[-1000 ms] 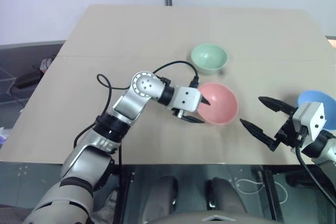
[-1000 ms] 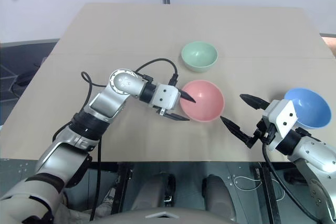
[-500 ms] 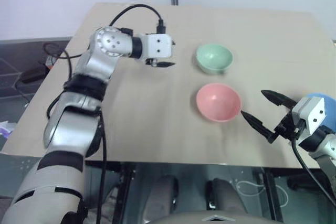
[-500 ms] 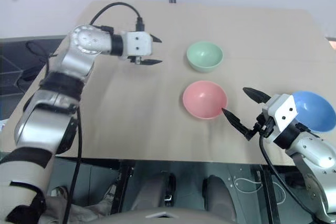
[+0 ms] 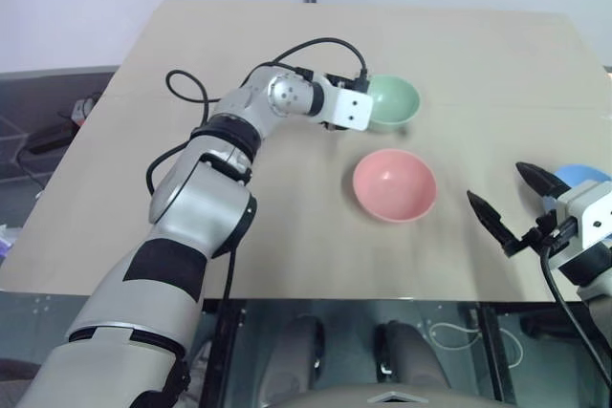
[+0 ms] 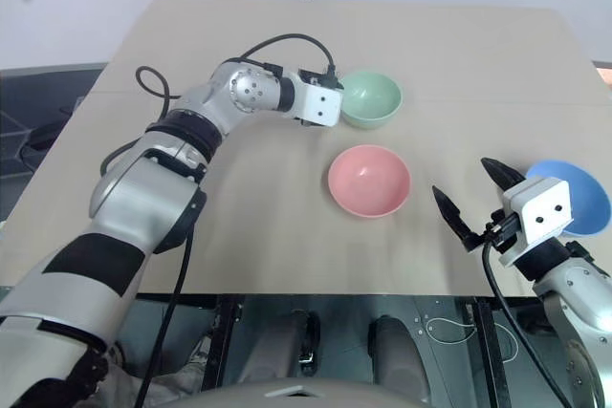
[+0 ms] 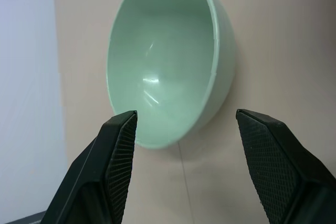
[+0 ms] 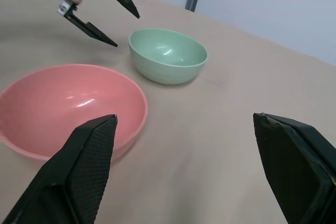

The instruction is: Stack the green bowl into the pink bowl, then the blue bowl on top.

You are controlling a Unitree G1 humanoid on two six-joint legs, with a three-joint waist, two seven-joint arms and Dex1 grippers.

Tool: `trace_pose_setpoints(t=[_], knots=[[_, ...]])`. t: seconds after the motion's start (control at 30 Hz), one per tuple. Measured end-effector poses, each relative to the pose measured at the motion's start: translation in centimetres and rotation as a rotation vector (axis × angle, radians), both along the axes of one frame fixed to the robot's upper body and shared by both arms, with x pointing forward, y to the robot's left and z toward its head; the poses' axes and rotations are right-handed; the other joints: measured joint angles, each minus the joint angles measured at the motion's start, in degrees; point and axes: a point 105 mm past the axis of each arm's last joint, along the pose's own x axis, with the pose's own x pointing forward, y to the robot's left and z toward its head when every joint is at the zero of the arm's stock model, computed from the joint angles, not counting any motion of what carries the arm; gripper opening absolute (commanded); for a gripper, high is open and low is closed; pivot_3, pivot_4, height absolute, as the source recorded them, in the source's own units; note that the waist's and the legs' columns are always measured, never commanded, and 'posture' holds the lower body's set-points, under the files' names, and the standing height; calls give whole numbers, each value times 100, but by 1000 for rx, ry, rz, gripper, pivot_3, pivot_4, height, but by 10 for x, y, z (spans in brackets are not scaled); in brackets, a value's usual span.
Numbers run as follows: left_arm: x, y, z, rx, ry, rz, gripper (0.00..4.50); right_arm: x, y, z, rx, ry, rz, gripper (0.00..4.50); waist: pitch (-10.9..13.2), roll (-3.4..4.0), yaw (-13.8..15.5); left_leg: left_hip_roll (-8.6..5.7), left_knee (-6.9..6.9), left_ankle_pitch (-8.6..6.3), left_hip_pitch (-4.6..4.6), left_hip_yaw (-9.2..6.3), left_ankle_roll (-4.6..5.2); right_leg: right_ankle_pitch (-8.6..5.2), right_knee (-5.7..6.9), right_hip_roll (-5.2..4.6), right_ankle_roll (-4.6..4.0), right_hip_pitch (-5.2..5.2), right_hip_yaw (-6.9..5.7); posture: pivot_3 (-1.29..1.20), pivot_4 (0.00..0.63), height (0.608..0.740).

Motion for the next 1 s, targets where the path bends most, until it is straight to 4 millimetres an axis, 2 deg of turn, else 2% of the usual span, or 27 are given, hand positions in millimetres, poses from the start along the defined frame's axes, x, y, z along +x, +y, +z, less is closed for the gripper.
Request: trace_pose_setpoints(t=[0.03, 0.13, 0.2, 0.23, 0.27, 0.33, 0.47, 0.6, 0.7, 0.73, 0.83, 0.87, 0.9, 1.0], knots=[[0, -5, -6, 21, -13, -4, 3175, -2, 1, 0, 1, -1, -5, 4500, 0, 0, 5, -1, 2, -6, -4, -2, 10, 0, -1, 0, 0, 0, -2, 0, 150, 740], [0, -12, -15, 54, -27, -2, 2376, -5, 2, 0, -7, -9, -22, 4500, 0, -1, -4, -1, 5, -4, -7, 1, 7, 2, -1, -1, 4, -3, 1, 0, 150, 740], [0, -16, -18, 59, -32, -3, 1447, -7, 1, -1, -13, -4, -35, 4500, 0, -1, -4, -1, 5, -2, -6, 0, 3, 2, -1, 0, 4, -3, 0, 0, 150, 740], [0, -19, -21, 68, -34, -1, 1194, -7, 0, -2, -17, -2, -43, 4500, 0, 0, -4, -1, 5, 1, -6, 0, -1, 2, 0, 0, 4, -3, 0, 0, 150, 740], [0, -19, -23, 74, -33, 2, 549, -7, -1, -2, -16, -2, -47, 4500, 0, 0, -6, -1, 5, 1, -5, 1, -1, 2, 1, 0, 4, -3, 1, 0, 150, 740], [0, -21, -25, 82, -35, 3, 50, -7, -2, -3, -20, 0, -53, 4500, 0, 0, -7, -1, 5, 1, -5, 2, -1, 2, 2, 0, 3, -3, 1, 0, 150, 740], [0, -20, -24, 77, -36, -1, 50, -8, -3, -3, -29, -4, -62, 4500, -1, 0, -6, -1, 5, 1, -5, 1, -2, 2, 3, 0, 3, -3, 0, 0, 150, 740], [-8, -16, -18, 44, 24, -67, 50, -7, -3, -2, -35, -14, -65, 4500, 0, 0, -9, 0, 5, 2, -5, 4, -3, 2, 4, 0, 3, -6, 2, 0, 150, 740], [-30, -20, 6, -63, 147, -218, 50, -6, -6, 1, -34, -29, -73, 4500, -1, 1, -7, 1, 6, 3, -7, 6, -5, 2, 6, 0, 3, -9, 2, 0, 150, 740], [-44, -21, 18, -94, 196, -325, 50, -6, -9, 3, -38, -37, -80, 4500, -2, 3, 0, 1, 8, 3, -7, 6, -5, 2, 6, -1, 2, -8, 2, 0, 150, 740], [-71, -13, 25, -67, 286, -495, 50, -6, -13, 3, -47, -38, -92, 4500, -7, 11, -24, 3, 11, 3, 1, 14, -5, 2, 12, -2, 2, -5, 11, 0, 150, 740], [-82, -5, 22, -48, 328, -547, 780, -5, -17, 0, -49, -24, -100, 4500, -8, 12, -39, 4, 12, 3, 8, 17, -5, 2, 19, 0, 2, -4, 17, 0, 150, 740], [-87, -1, 19, -38, 352, -562, 944, -4, -21, -2, -51, -16, -111, 4500, -8, 12, -39, 5, 14, 4, 10, 17, -5, 2, 28, 0, 2, -4, 18, 0, 150, 740], [-100, 11, 14, -5, 386, -591, 2236, -4, -25, -2, -56, -18, -127, 4500, -8, 13, -54, 6, 17, 3, 27, 20, -4, 1, 49, 3, 1, 1, 27, 0, 150, 740]])
